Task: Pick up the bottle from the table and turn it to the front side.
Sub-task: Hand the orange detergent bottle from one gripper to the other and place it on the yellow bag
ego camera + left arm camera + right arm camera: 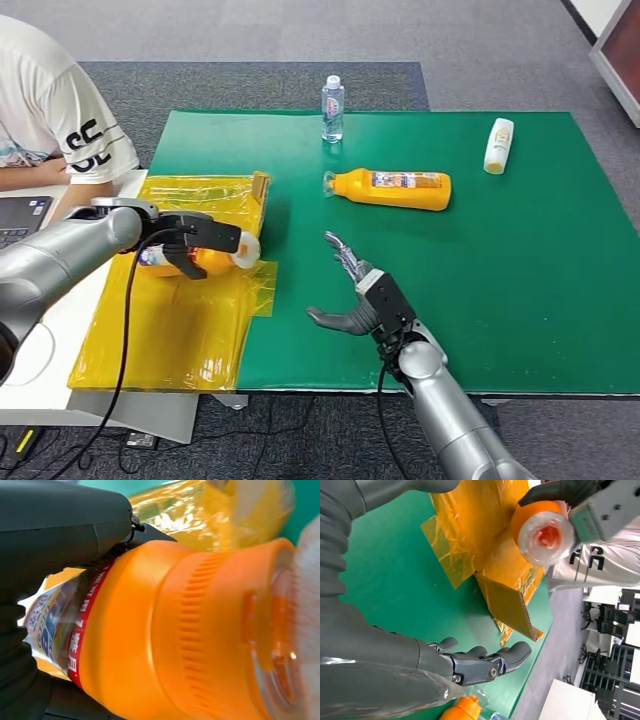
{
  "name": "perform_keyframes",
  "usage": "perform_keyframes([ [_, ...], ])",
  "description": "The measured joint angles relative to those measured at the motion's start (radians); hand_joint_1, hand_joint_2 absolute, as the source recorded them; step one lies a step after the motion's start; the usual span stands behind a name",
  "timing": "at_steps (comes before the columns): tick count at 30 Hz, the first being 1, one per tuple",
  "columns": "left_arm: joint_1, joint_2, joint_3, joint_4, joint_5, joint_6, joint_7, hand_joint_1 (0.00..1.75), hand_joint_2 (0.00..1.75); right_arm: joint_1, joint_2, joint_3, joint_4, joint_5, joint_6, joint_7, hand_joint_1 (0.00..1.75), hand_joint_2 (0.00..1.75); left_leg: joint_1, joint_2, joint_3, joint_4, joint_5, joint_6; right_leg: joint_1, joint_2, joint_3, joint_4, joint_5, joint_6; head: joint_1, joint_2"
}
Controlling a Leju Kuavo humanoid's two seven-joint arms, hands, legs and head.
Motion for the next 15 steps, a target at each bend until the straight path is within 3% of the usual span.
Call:
perform_keyframes([
  [7,0.007,0.024,0.085,-0.004,0.122,-0.119,-0.066,1.75,1.75,0.001,0.002,0.015,0.000,-0.002,0.012,-0.005,0.00,1.75,0.000,0.000,0.000,0.000,0.000,0.000,0.001,0.000,0.001,0.000,0.000,0.000,0.000,0.000],
  [15,0.024,0.123,0.187,-0.062,0.252,-0.219,-0.082,1.75,1.75,-0.008,0.005,0.040,0.003,-0.027,0.019,-0.019,0.00,1.75,0.001,0.000,0.000,0.000,0.001,-0.001,0.001,0.000,0.000,0.001,0.000,-0.001,0.000,0.000],
])
